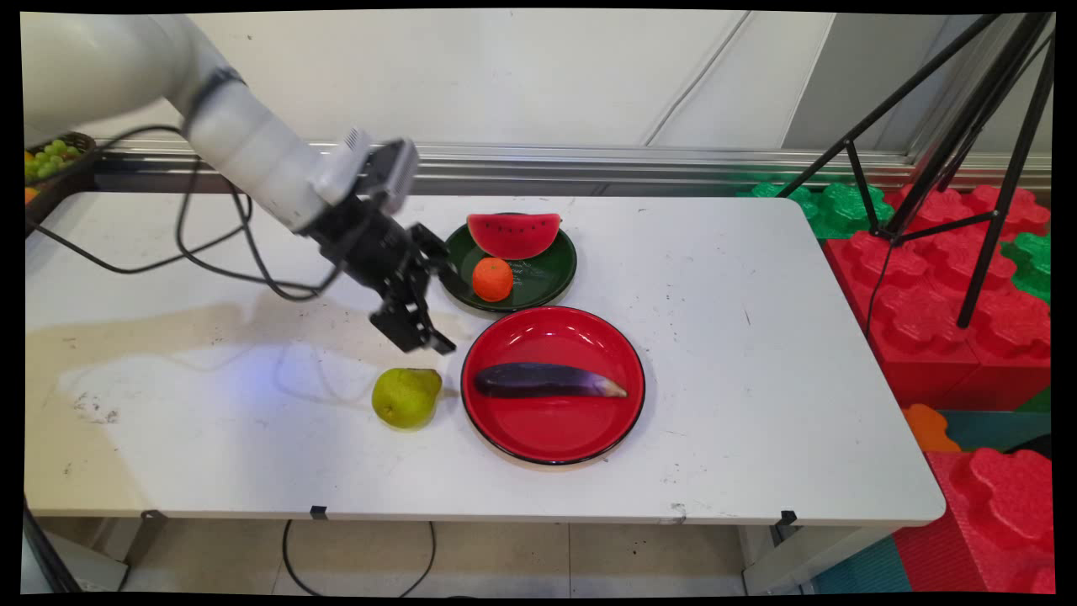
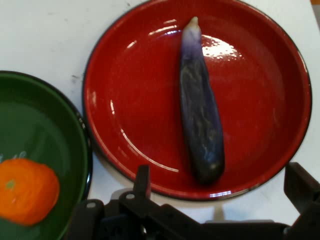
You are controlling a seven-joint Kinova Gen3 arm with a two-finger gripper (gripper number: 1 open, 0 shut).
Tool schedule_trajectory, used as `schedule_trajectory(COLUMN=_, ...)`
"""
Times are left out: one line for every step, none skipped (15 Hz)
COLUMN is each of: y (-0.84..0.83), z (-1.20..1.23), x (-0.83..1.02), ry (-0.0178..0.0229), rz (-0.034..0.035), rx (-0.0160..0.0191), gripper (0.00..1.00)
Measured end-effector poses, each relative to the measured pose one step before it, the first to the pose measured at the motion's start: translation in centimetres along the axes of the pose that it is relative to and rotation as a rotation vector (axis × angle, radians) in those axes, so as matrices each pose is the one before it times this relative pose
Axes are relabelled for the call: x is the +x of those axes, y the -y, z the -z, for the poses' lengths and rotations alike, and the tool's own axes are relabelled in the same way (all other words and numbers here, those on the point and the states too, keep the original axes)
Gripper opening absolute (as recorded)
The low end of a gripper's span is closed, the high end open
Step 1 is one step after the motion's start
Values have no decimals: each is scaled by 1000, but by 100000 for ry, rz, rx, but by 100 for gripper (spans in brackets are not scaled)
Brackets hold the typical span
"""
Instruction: Pick up the eggplant from the red plate
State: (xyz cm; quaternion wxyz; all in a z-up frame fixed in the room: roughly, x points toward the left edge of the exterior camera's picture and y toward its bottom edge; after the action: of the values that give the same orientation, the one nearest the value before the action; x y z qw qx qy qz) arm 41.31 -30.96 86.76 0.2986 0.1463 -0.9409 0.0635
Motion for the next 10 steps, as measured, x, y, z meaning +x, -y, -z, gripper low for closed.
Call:
schedule_trajectory(y=-104, z=-991, x=81, ry=407, rz=-1, rx=-415, gripper=100)
schedule_trajectory(y=-60, z=-643, x=31, ry=353, rz=47, rx=-255, gripper=100)
schedule_trajectory(y=-43, z=-966, x=36, ry=543, rz=60, rx=-208, gripper=100)
schedule_trajectory(y=-26, z=-1091, x=-30, ry=767, rz=168, rx=-172, gripper=100)
schedule_trajectory(y=24, z=-1024, x=-41, ry=770, rz=162, rx=-54, gripper=100)
schedule_trajectory(y=38, z=-880, x=-32, ry=652, rz=113, rx=-76, gripper=100)
schedule_trajectory(y=64, z=-968, x=0, ry=715, rz=159, rx=-103, gripper=100)
schedule_trajectory(y=73, z=-819, x=31, ry=507, rz=127, rx=4, gripper=100)
schedule_trajectory(y=59, z=-628, x=30, ry=330, rz=138, rx=11, gripper=100)
schedule_trajectory(y=88, z=-769, x=74, ry=391, rz=150, rx=-38, gripper=100)
